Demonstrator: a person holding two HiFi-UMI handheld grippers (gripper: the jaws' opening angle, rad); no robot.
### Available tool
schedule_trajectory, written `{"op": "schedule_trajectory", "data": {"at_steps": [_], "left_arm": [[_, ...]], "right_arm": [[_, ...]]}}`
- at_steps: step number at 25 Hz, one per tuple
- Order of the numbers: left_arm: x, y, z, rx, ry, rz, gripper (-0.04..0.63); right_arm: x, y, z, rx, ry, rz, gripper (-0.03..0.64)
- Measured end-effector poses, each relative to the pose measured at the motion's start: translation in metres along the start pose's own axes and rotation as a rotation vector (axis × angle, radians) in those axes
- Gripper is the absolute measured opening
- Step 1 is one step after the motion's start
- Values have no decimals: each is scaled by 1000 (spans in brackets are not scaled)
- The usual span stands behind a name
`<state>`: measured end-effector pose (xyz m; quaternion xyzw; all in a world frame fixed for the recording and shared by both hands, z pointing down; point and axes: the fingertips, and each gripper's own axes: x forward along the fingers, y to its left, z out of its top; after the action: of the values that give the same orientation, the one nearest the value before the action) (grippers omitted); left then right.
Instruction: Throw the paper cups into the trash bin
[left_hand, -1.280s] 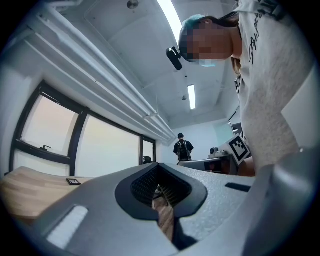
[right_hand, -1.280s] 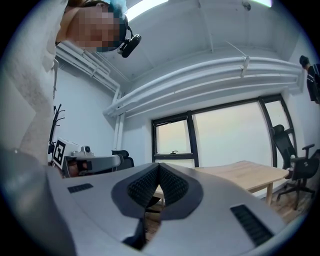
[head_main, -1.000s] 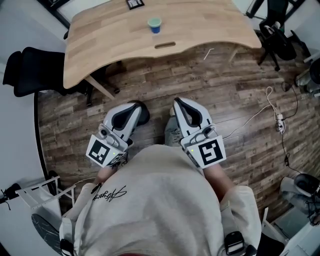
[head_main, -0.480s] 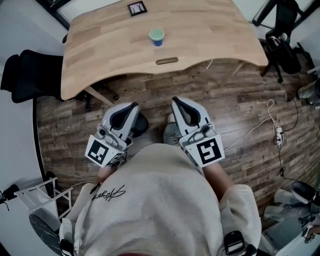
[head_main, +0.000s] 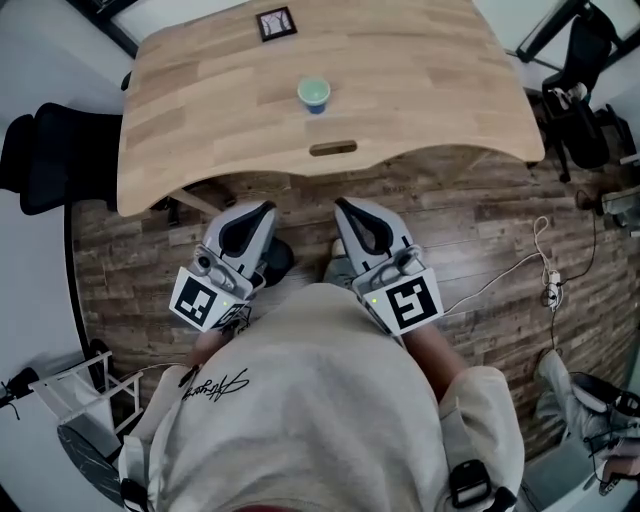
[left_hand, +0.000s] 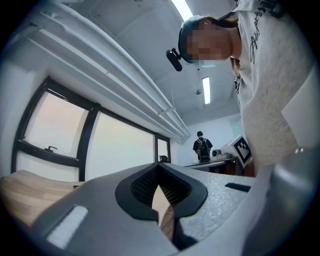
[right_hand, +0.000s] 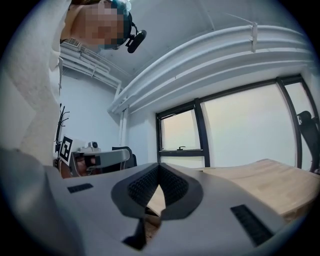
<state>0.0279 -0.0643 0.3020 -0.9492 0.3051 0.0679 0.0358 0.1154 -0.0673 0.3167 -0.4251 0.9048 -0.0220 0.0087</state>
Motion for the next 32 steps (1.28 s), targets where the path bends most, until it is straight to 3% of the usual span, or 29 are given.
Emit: {"op": "schedule_trajectory", "data": {"at_steps": [22,32], "left_arm": [[81,71,-8,30,-7,106,2],[85,93,-15,13,2,73,2]], "right_arm": [[66,-106,-2,-11,5,73,8],[86,-115,-10,5,24,23,8]]}}
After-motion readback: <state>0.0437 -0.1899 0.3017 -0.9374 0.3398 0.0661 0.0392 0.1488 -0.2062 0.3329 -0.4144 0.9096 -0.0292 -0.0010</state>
